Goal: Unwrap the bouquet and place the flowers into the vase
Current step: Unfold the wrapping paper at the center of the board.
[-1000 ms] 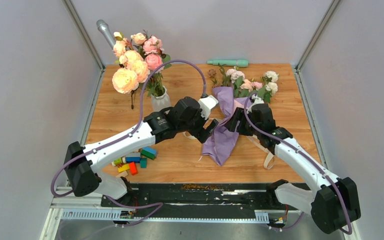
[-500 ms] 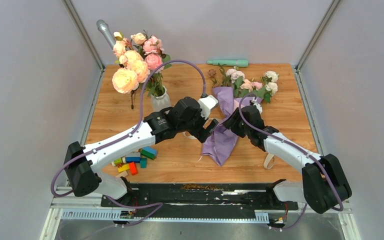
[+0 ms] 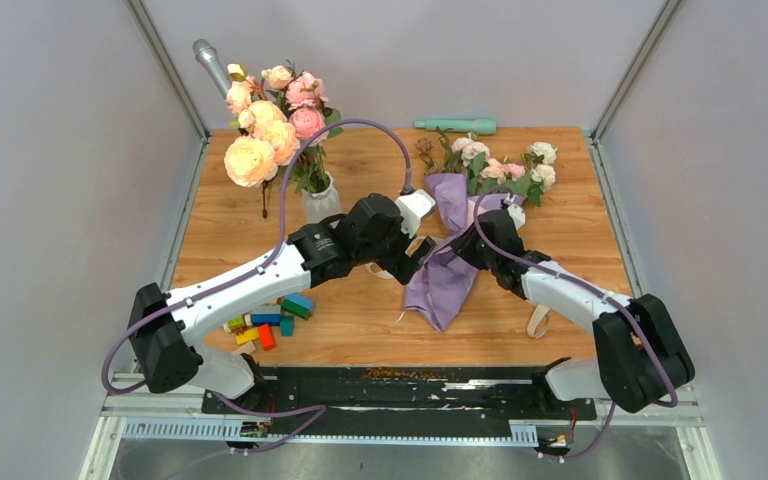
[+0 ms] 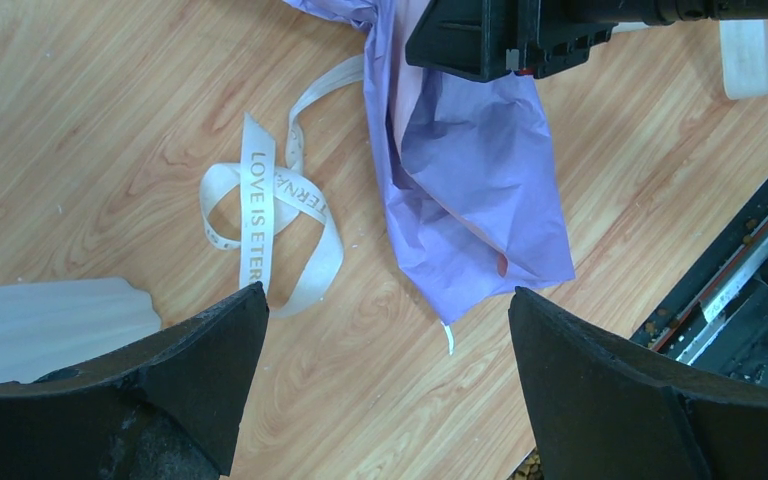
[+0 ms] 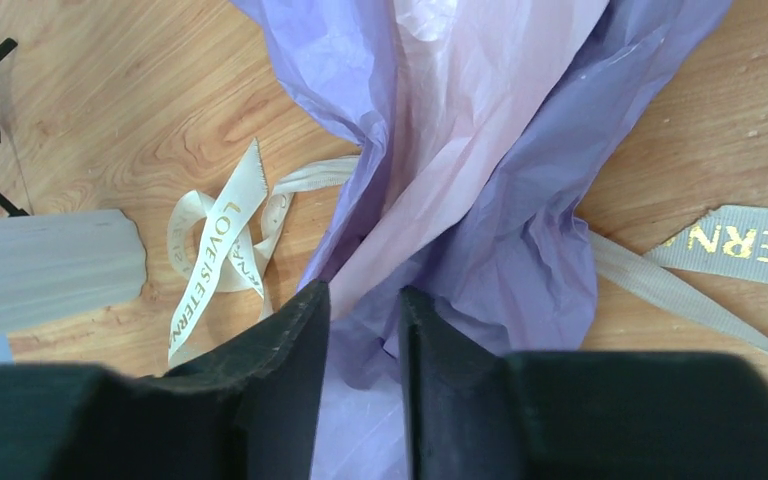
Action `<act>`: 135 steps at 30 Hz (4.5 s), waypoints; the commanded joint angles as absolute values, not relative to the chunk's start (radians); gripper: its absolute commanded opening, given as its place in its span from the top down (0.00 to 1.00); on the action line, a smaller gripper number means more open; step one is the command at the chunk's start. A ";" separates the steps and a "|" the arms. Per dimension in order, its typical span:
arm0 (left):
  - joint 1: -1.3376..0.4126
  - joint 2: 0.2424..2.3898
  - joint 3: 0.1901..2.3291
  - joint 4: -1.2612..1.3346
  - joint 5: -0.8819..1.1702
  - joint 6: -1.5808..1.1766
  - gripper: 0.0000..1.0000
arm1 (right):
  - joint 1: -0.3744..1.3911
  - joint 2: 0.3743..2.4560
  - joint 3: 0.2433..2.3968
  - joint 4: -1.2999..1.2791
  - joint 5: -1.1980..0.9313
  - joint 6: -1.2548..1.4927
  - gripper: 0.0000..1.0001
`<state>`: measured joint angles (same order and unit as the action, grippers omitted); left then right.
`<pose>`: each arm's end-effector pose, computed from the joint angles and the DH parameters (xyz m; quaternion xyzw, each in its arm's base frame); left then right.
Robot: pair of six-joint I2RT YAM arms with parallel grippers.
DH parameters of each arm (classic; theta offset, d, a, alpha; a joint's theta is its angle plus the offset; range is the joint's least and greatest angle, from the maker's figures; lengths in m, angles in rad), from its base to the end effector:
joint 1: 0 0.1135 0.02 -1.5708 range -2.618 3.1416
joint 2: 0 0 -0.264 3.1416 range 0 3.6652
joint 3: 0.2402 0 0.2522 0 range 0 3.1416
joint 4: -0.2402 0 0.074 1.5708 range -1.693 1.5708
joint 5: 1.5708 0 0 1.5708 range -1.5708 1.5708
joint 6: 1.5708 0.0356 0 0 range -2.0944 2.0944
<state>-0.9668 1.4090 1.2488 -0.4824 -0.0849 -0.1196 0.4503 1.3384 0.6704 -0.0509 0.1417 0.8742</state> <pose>0.1822 -0.2588 0.3286 0.3499 0.8223 -0.1987 0.4025 0.2461 0.1134 0.1938 0.2197 0.8819 0.2026 0.3647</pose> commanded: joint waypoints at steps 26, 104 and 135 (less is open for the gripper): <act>-0.966 1.374 1.242 -0.444 -0.102 -0.152 0.03 | 0.450 0.908 0.521 -0.236 0.396 0.719 1.00; -0.966 1.708 1.202 -0.100 -0.051 -0.450 0.31 | 0.435 1.046 0.463 0.005 0.167 0.825 1.00; -0.887 1.960 1.319 -0.039 -0.074 -0.437 1.00 | 0.389 0.693 0.489 -0.591 0.502 0.897 1.00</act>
<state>-0.9161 1.9804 1.3674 -0.1165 -0.1009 -0.4084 0.4126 0.7273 0.4515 -0.4202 0.3920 0.8200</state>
